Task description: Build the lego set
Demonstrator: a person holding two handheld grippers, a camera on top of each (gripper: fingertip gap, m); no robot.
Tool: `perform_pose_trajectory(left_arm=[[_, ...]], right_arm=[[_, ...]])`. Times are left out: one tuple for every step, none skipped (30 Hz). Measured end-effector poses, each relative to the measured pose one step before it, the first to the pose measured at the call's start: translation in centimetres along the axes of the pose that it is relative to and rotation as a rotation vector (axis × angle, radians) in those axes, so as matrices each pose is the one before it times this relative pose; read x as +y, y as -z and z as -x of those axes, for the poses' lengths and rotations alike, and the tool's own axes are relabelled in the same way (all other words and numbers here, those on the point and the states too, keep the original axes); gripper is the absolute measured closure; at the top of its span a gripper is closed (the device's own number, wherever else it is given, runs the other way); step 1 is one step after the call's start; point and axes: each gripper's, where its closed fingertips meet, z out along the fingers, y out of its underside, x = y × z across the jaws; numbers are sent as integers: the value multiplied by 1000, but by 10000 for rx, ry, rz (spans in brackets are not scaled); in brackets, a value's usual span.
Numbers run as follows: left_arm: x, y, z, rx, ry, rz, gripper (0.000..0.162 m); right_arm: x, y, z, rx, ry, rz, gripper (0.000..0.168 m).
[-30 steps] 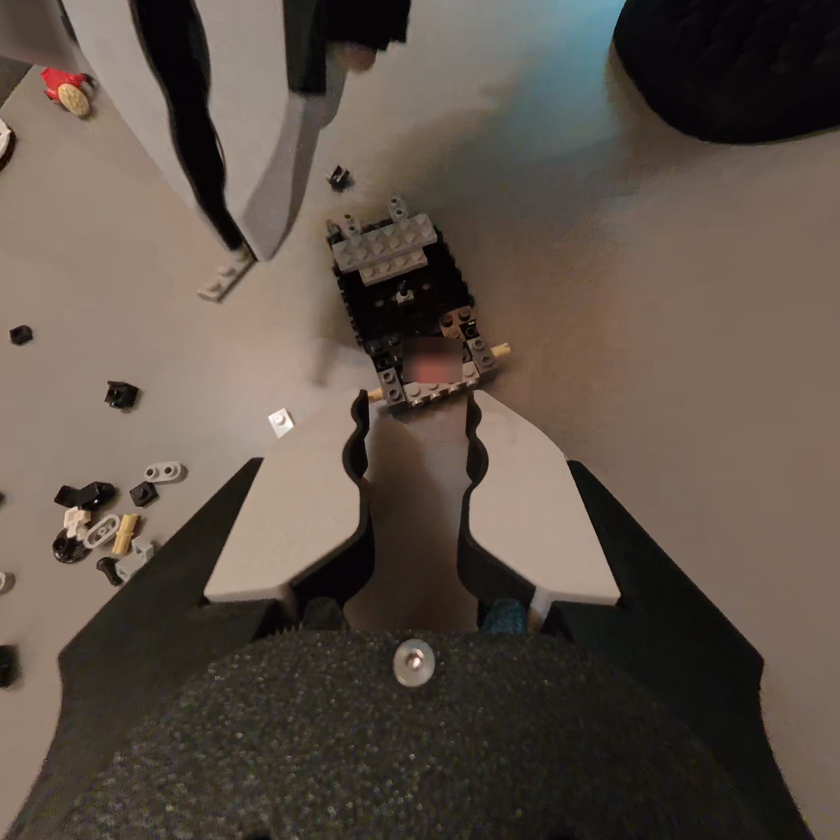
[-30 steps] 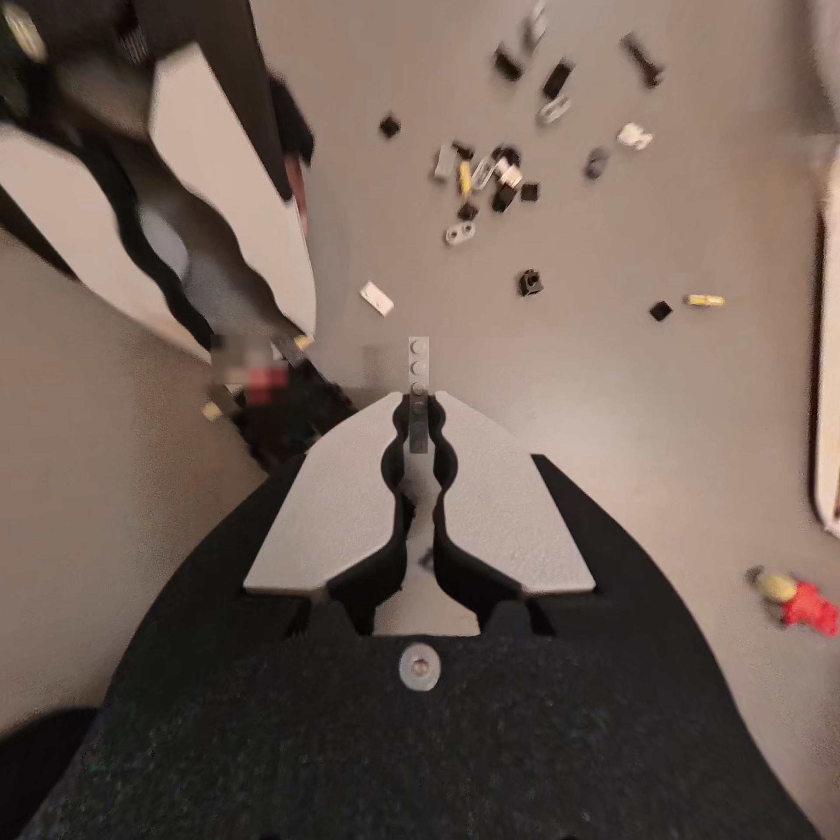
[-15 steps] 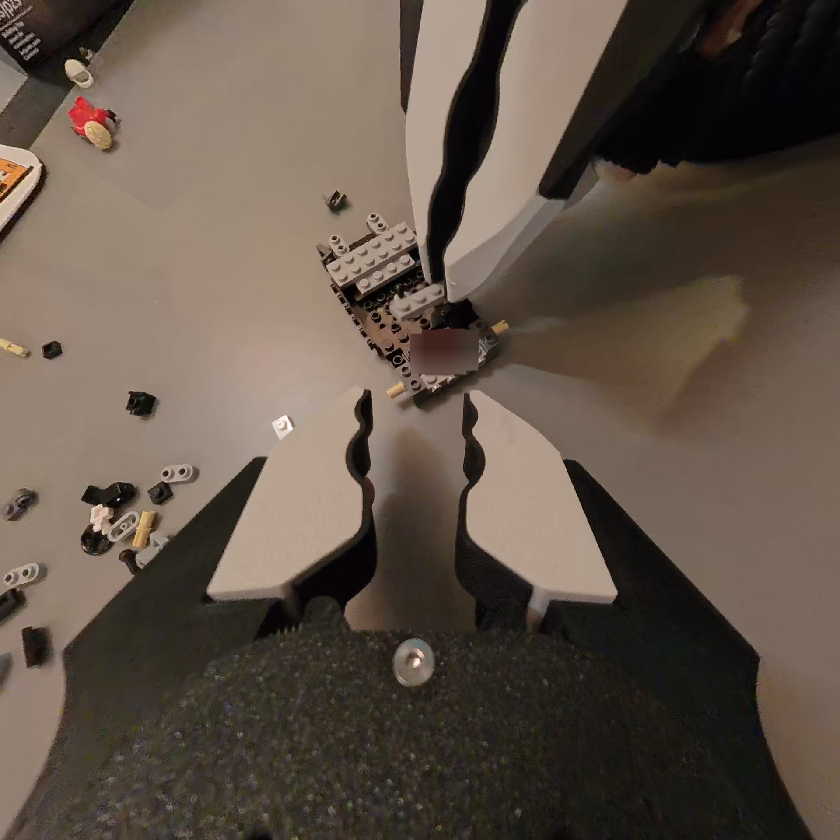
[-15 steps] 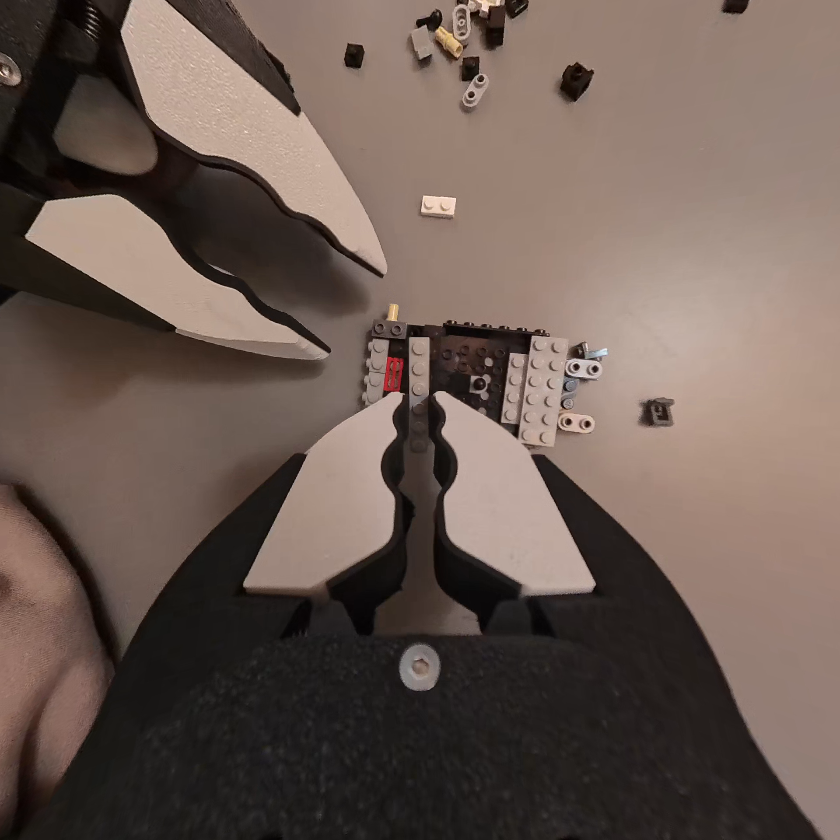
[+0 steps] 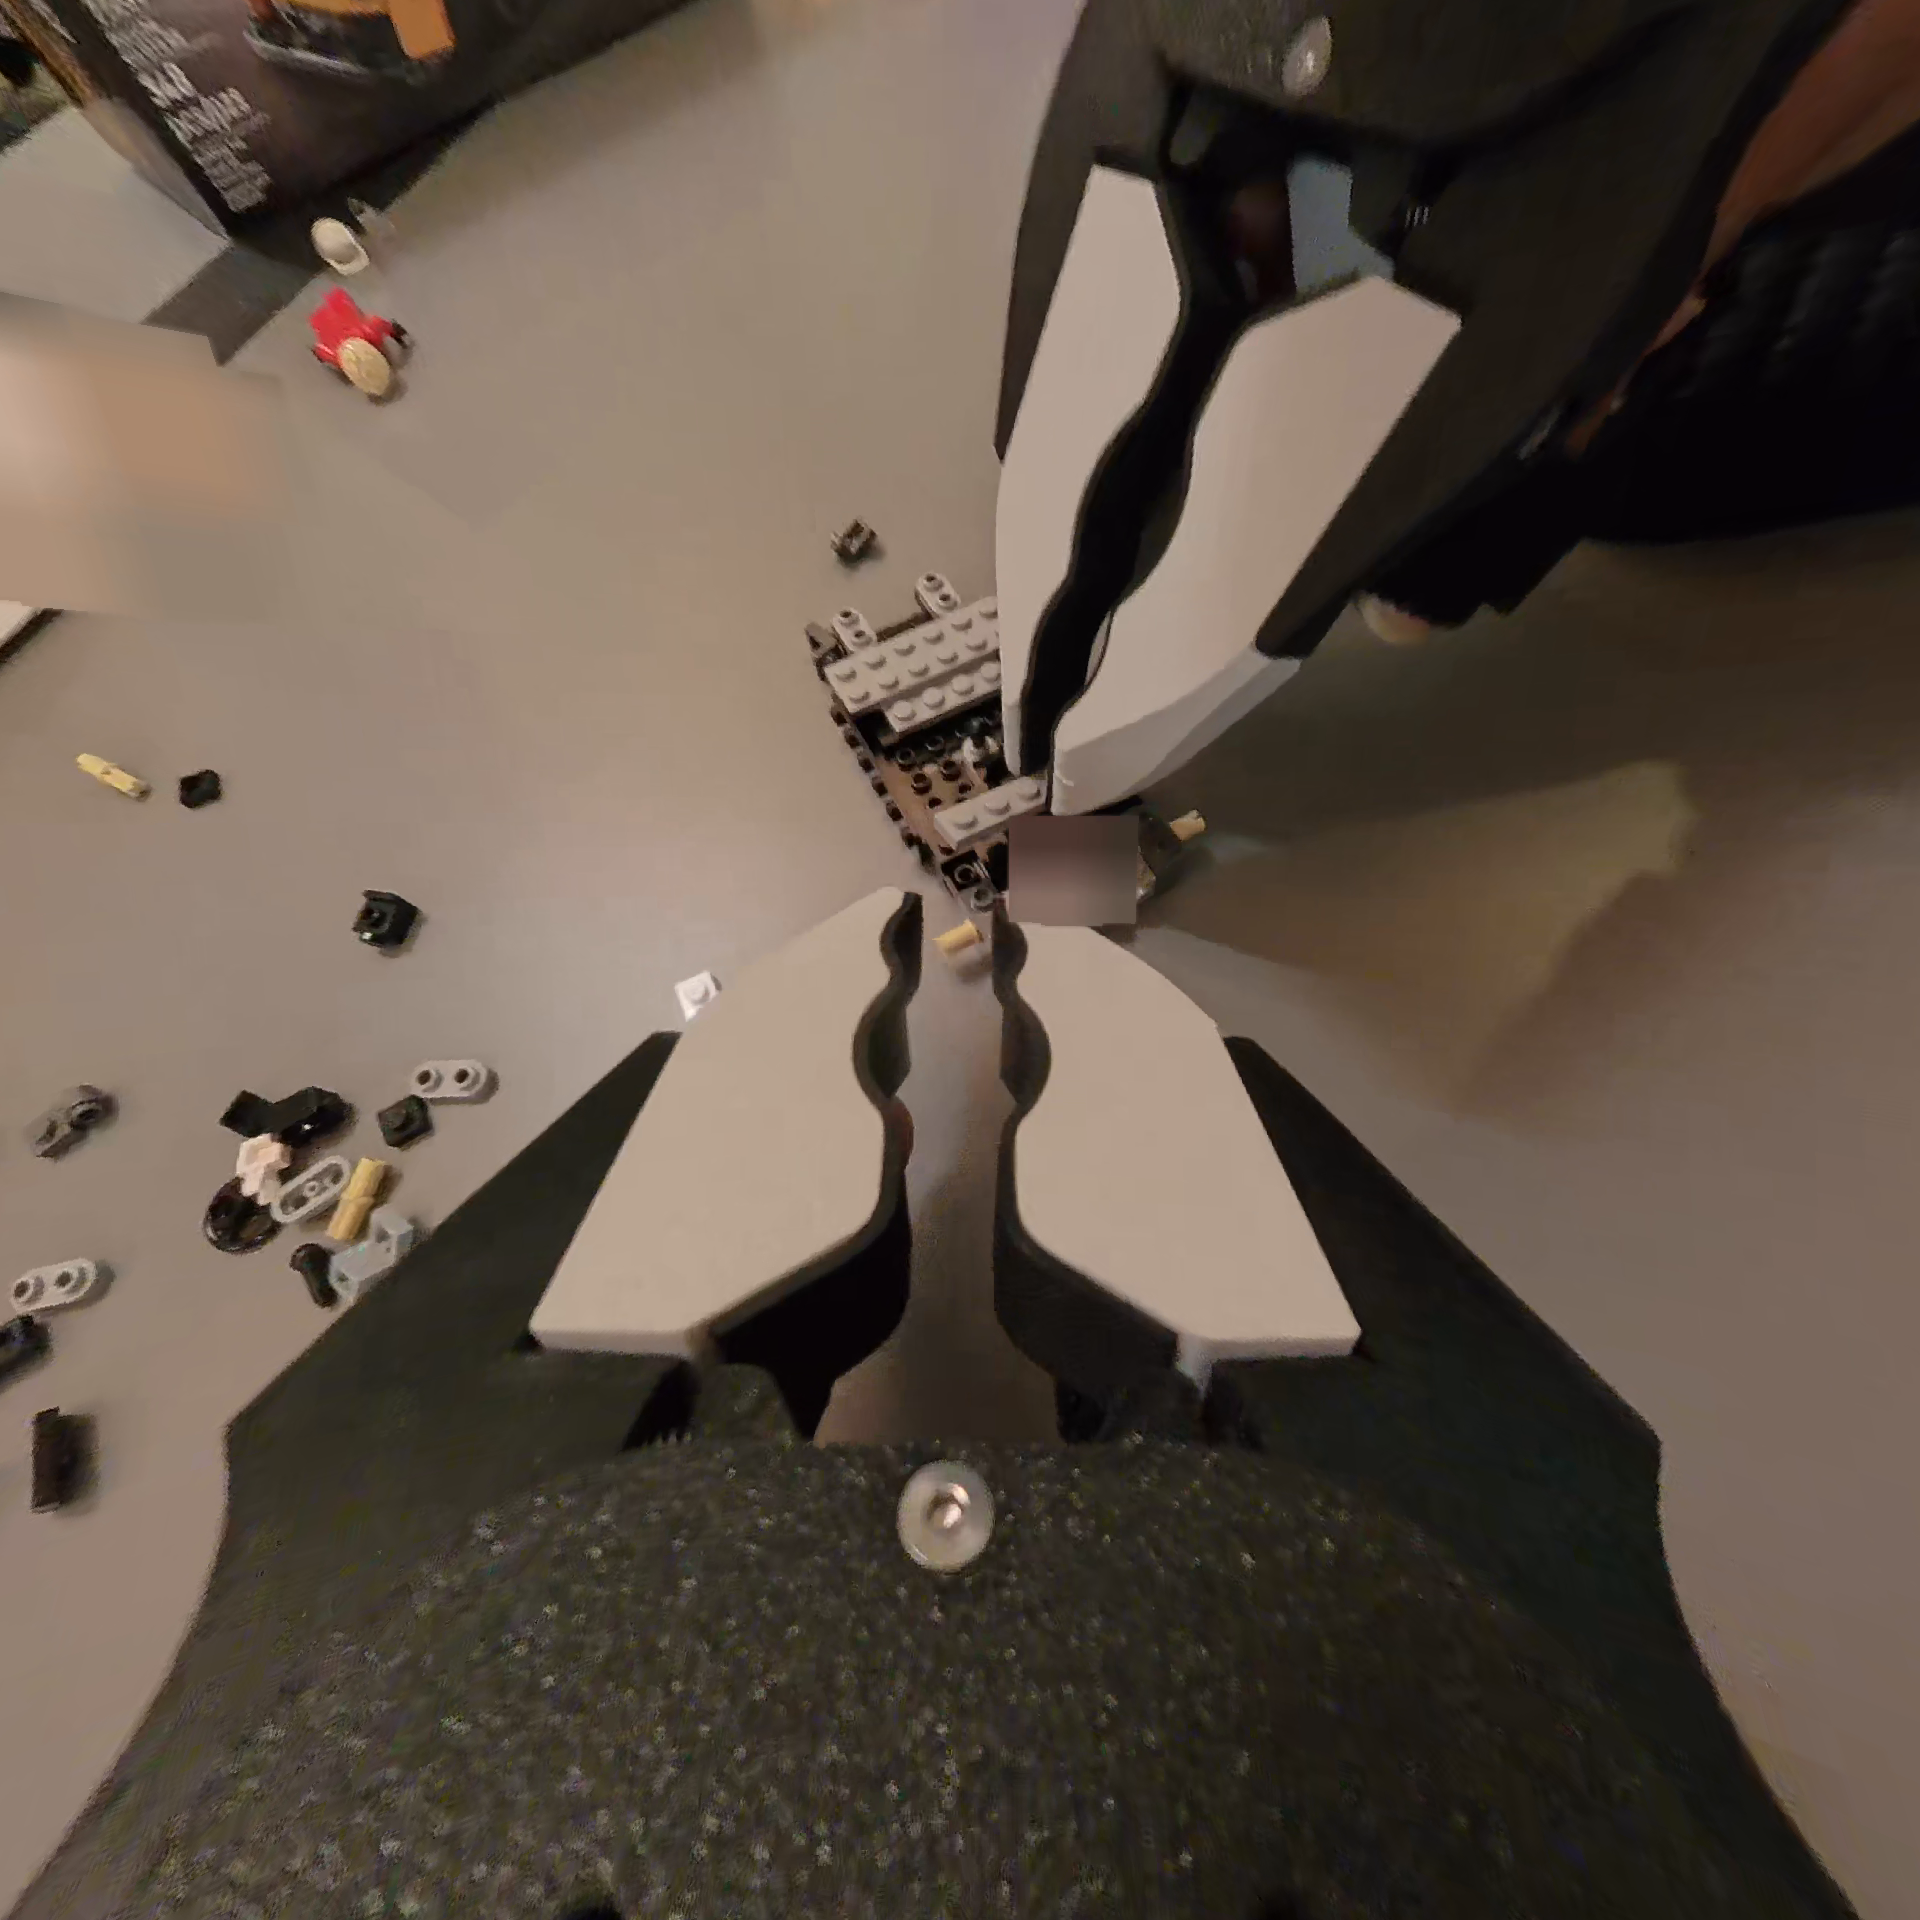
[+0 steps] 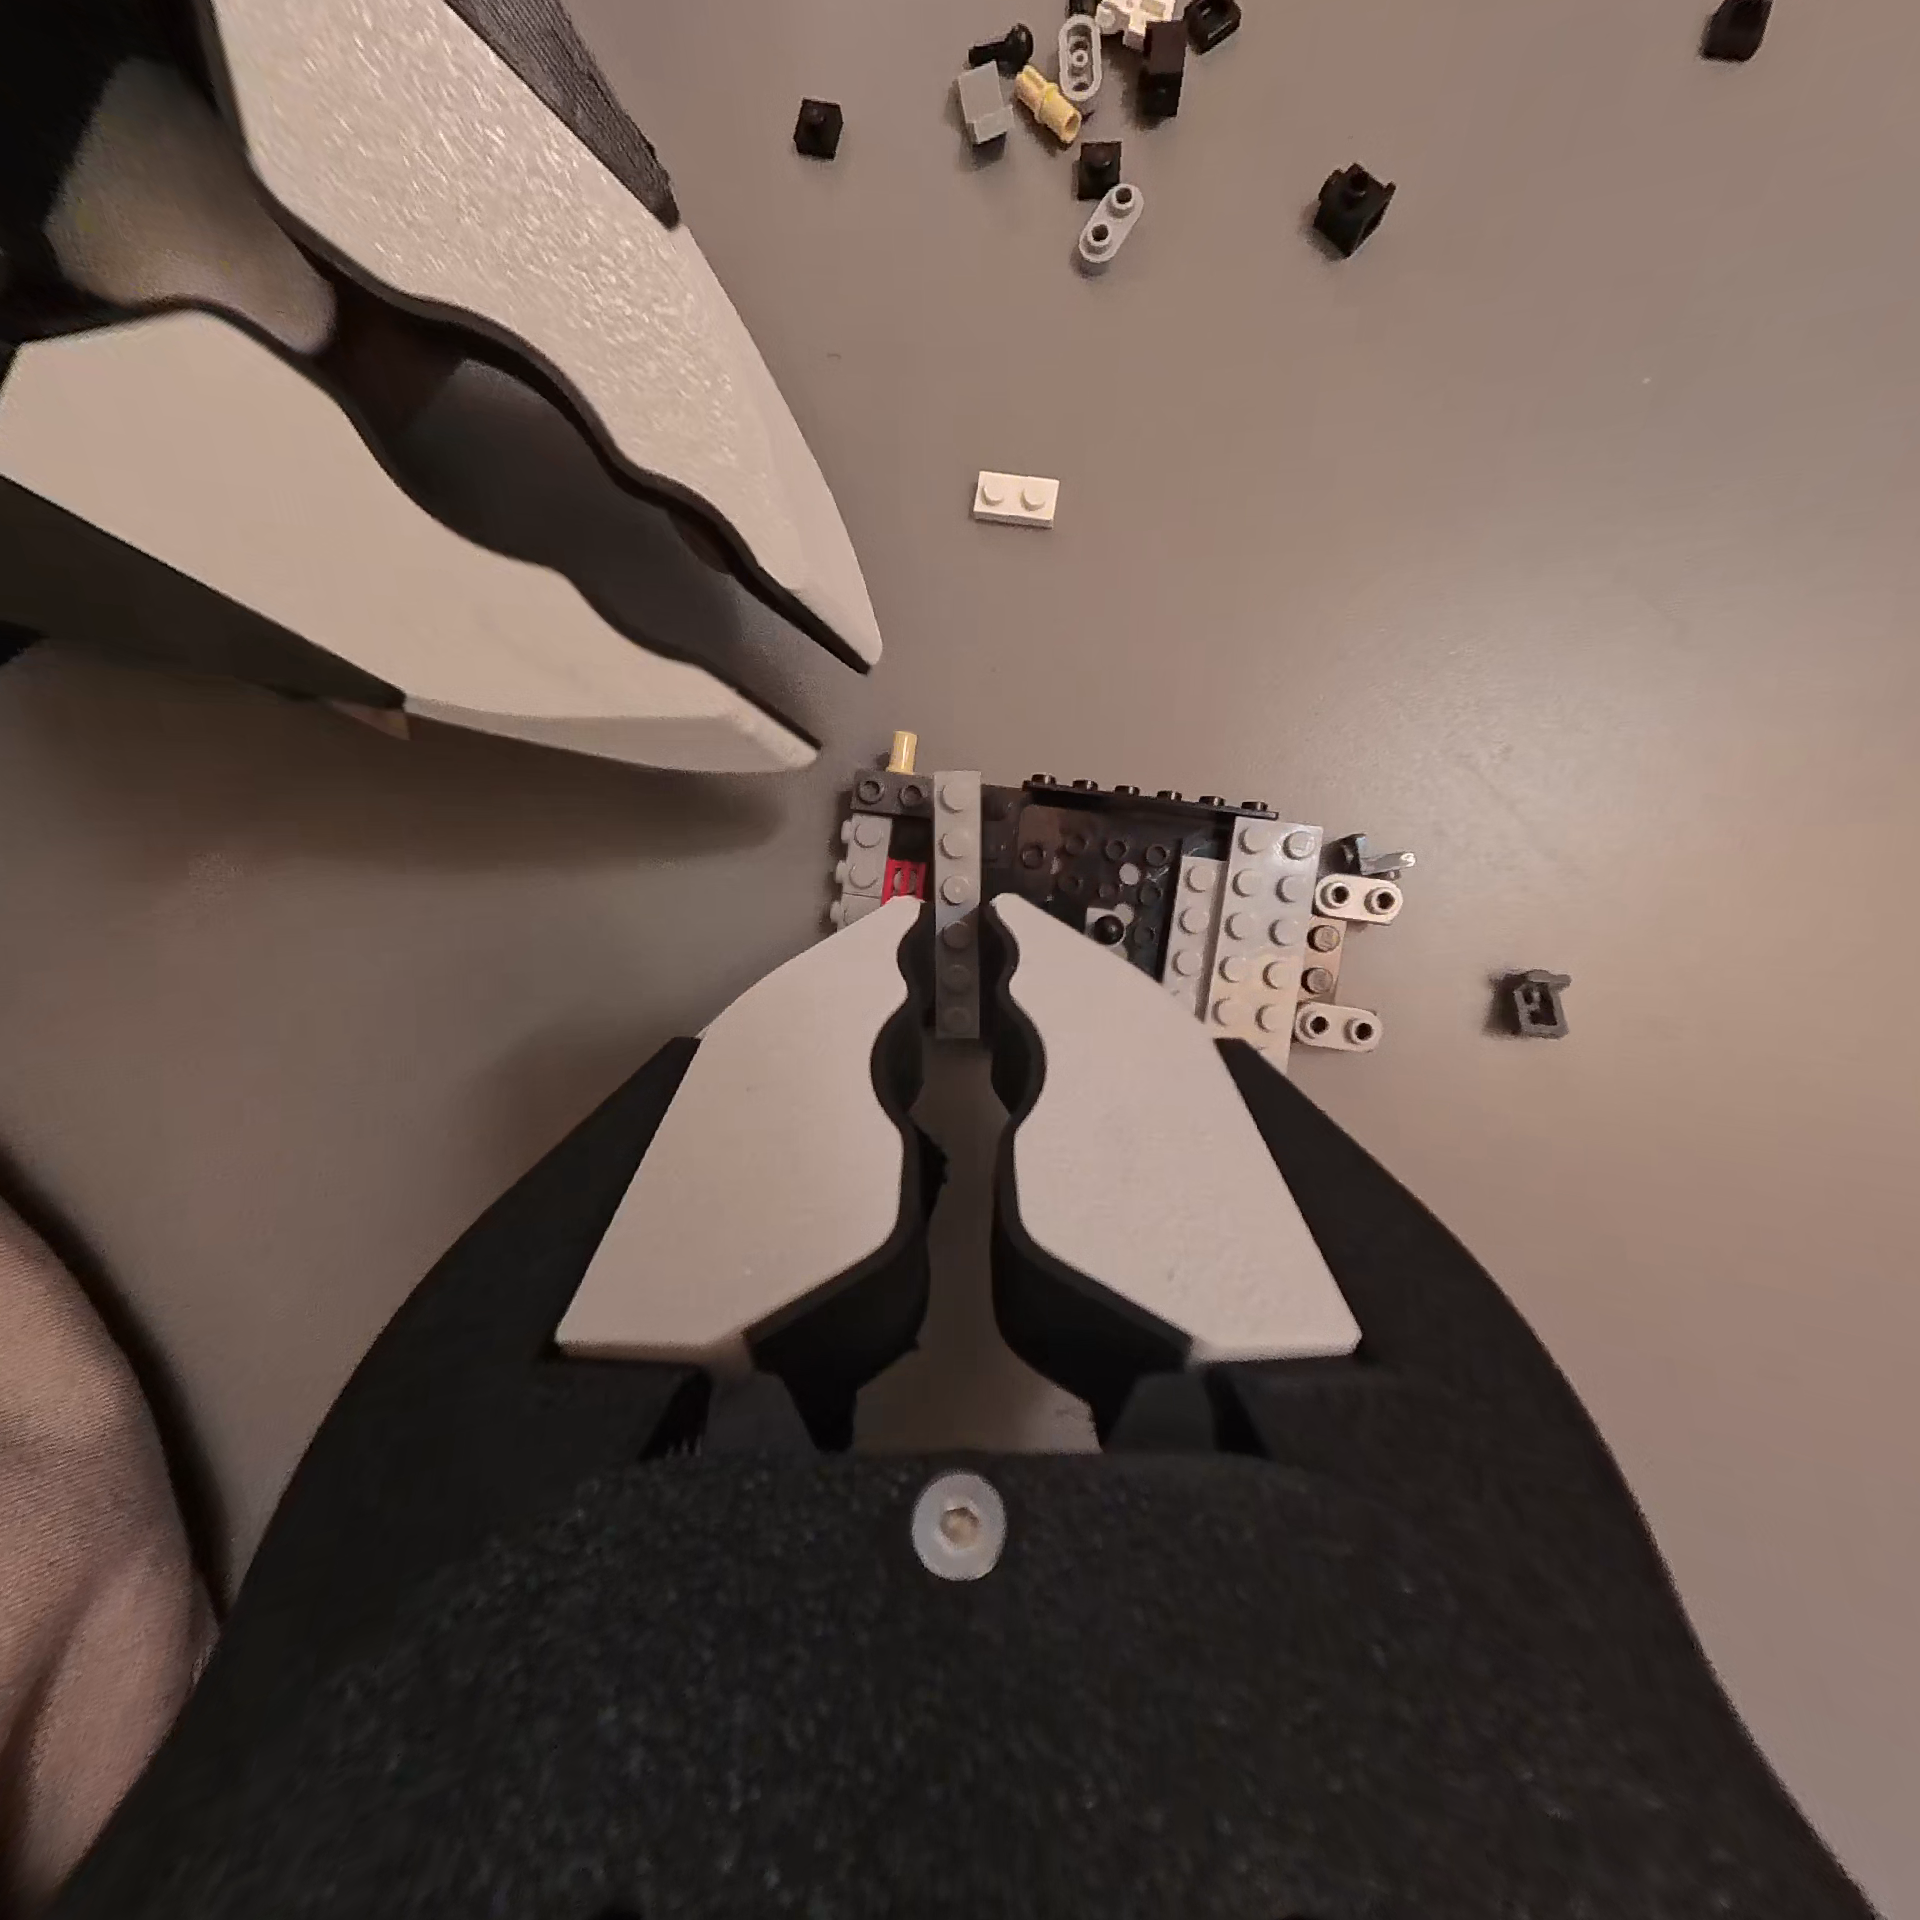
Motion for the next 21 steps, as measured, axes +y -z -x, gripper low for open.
perform_pose_trajectory(left_arm=[[-286, 156, 192, -70, 76, -203, 153], [-296, 144, 198, -90, 46, -211, 156], [-273, 137, 185, -99, 33, -197, 158], [-275, 133, 249, -140, 32, -192, 161], [-258, 138, 282, -163, 43, -184, 162], [-297, 150, 370, -218, 59, -193, 162], [-328, 189, 386, -217, 49, -218, 162], [-365, 230, 374, -212, 15, -233, 162], [-246, 177, 376, -216, -31, -145, 162], [-135, 117, 366, -235, -77, -85, 162], [-140, 89, 273, -200, -89, -103, 162], [-220, 75, 174, -140, -40, -144, 162], [-249, 98, 166, -123, 18, -165, 162], [-183, 81, 133, -69, 26, -129, 162], [2, 7, 46, 11, 63, -14, 162], [43, -34, 6, 35, 89, -1, 162], [58, -44, -65, 64, 67, 12, 162], [121, -70, -122, 91, 38, 66, 162], [152, -88, -110, 58, -6, 89, 162], [192, -83, -61, 4, -63, 122, 162], [255, -105, 5, -42, -97, 167, 162]], right_arm=[[-10, -36, -50, 17, 13, -38, 161], [-10, -20, 23, -35, -14, -50, 161], [-2, 7, 24, -16, -23, -52, 161], [28, 8, 4, 8, 2, -31, 161], [42, 15, -26, 31, 15, -22, 161], [42, 35, -11, 37, 28, -18, 161], [32, 28, 20, 20, 17, -20, 161], [27, 41, 28, 8, 0, -22, 161], [33, 31, 8, 20, 9, -9, 161], [29, 27, -26, 47, 25, -8, 161], [34, 20, -47, 52, 16, -5, 161], [24, 29, -42, 37, -3, -3, 161], [13, 36, -29, 26, -17, -12, 161], [30, 44, -19, 22, -10, -1, 161], [34, 56, -29, 39, 1, 3, 161], [46, 66, -62, 45, 6, 9, 161], [51, 73, -109, 55, -7, 7, 161], [53, 102, -152, 63, -9, 3, 161], [63, 124, -216, 76, -17, 10, 161], [78, 137, -241, 67, -44, 11, 161], [74, 119, -171, 29, -53, 22, 161]])
